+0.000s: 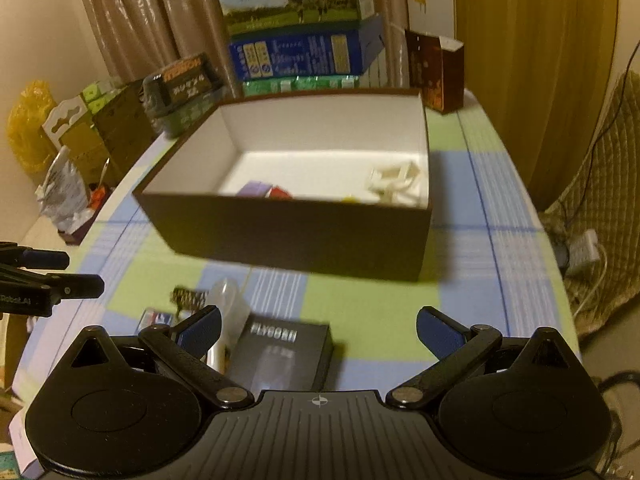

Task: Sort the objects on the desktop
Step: 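Move both tools back over the items beside the box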

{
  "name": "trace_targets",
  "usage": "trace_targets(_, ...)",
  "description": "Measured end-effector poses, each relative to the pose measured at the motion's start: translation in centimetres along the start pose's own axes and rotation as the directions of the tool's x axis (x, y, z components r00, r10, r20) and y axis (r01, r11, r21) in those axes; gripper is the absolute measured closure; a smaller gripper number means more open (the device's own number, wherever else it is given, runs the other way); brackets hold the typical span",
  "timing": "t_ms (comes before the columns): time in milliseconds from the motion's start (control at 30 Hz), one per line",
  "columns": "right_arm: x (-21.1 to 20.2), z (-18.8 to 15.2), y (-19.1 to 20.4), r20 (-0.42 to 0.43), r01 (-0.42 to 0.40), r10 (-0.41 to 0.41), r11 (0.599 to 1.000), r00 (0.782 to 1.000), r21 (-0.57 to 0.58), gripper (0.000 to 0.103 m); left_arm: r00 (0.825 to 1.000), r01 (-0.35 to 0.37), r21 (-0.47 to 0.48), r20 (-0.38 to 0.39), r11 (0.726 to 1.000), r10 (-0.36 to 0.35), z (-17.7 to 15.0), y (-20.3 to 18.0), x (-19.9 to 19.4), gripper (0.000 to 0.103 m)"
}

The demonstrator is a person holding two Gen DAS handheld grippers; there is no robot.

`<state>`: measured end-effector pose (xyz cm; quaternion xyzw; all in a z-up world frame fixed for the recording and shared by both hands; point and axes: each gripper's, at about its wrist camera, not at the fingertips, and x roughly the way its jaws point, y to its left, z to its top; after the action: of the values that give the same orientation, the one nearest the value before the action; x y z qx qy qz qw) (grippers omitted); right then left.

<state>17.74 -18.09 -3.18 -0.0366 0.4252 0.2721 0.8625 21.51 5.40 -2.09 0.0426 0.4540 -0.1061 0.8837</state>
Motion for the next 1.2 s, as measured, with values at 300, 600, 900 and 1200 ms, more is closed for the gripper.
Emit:
trace_targets(300, -0.4, -3.2, 0.2, -0.059, -0.001, 0.001, 1.000, 0.998, 0.014, 0.002, 0.998, 0.017, -0.011, -0.053, 1.000, -0.018, -3.4, -1.2, -0.5, 0.023)
trace_targets(600, 0.0, -5.1, 0.1, -0.106, 0.005, 0.000, 0.999, 0.994, 0.042, 0.002, 0.994, 0.025, -0.018, -0.102, 1.000, -0.027, -5.7, -2.1, 0.7, 0.023)
trace_targets(900, 1.3, -5.6, 0.0, -0.131, 0.030, -0.020, 0.997, 0.991, 0.070, 0.002, 0.990, 0.010, -0.008, -0.139, 1.000, -0.011, -6.4, -1.6, 3.5, 0.024)
trace_targets(1200, 2.5, -5.6, -1.0, -0.148, 0.068, -0.049, 0.990, 0.988, 0.126, 0.002, 0.986, 0.015, 0.025, -0.164, 1.000, -0.010, -6.2, -1.4, 6.2, 0.024)
